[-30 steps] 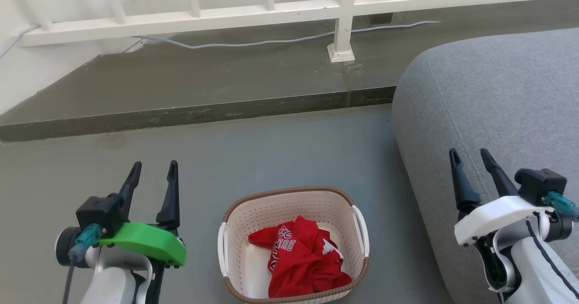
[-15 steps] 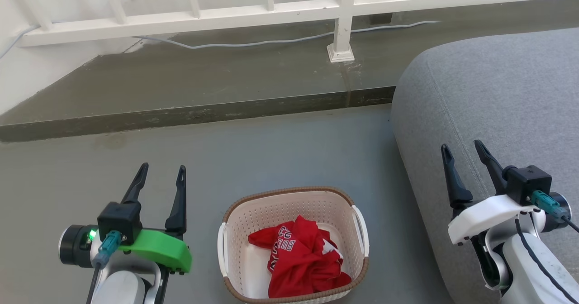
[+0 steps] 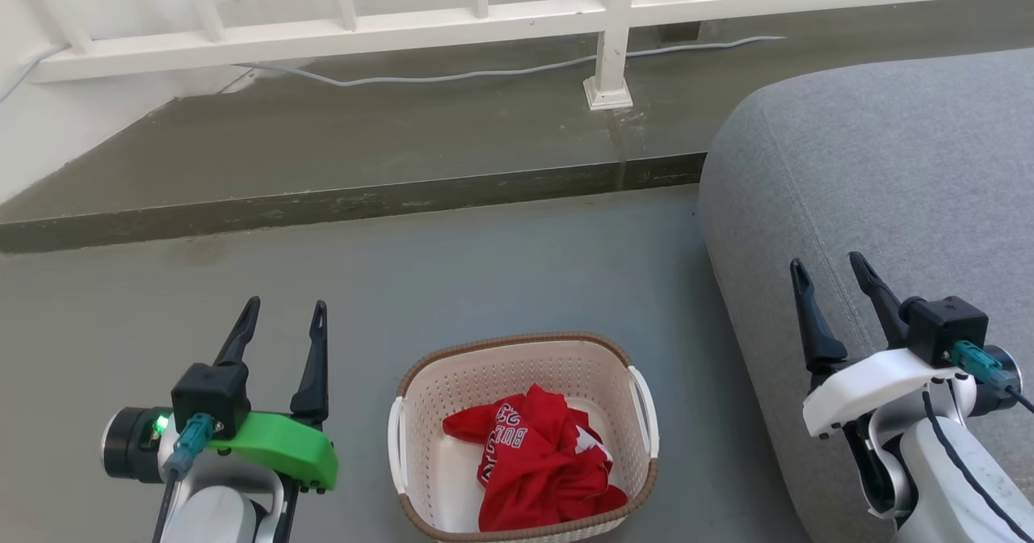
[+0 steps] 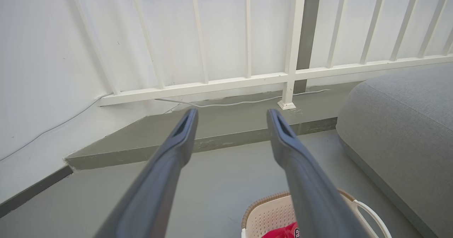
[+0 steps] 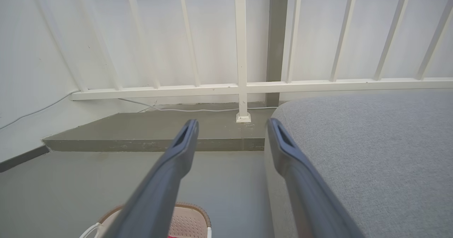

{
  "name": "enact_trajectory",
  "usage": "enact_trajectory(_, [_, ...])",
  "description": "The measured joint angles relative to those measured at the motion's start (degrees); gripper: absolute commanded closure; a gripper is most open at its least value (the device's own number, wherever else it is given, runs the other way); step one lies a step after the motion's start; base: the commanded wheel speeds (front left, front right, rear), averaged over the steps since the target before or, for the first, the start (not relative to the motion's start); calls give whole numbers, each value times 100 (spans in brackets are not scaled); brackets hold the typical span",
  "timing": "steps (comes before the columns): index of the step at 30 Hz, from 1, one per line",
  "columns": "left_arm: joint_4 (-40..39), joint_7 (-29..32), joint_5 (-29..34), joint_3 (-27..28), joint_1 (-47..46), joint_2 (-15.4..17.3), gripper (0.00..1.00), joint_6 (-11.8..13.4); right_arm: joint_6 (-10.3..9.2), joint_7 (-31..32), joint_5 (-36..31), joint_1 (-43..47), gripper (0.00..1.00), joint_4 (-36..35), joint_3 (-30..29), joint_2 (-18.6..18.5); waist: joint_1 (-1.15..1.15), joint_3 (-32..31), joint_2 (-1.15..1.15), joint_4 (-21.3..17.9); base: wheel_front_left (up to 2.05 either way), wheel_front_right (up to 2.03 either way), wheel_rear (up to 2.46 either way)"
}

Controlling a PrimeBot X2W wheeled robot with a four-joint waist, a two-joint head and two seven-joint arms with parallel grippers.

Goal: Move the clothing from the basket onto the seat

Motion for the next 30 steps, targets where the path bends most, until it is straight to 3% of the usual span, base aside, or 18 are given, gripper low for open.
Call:
enact_trajectory(20, [-42,0,44,-35,-44,-52,0,-8,167,0,24,-319,0,-174,-105,130,0,471,0,-62,0,0,0])
enact_trajectory(30, [81,3,176,-447,-504,-216,0,-211,252,-7,26,-782,0,-539,-169,182,0,1116,0,-220,0,0,0])
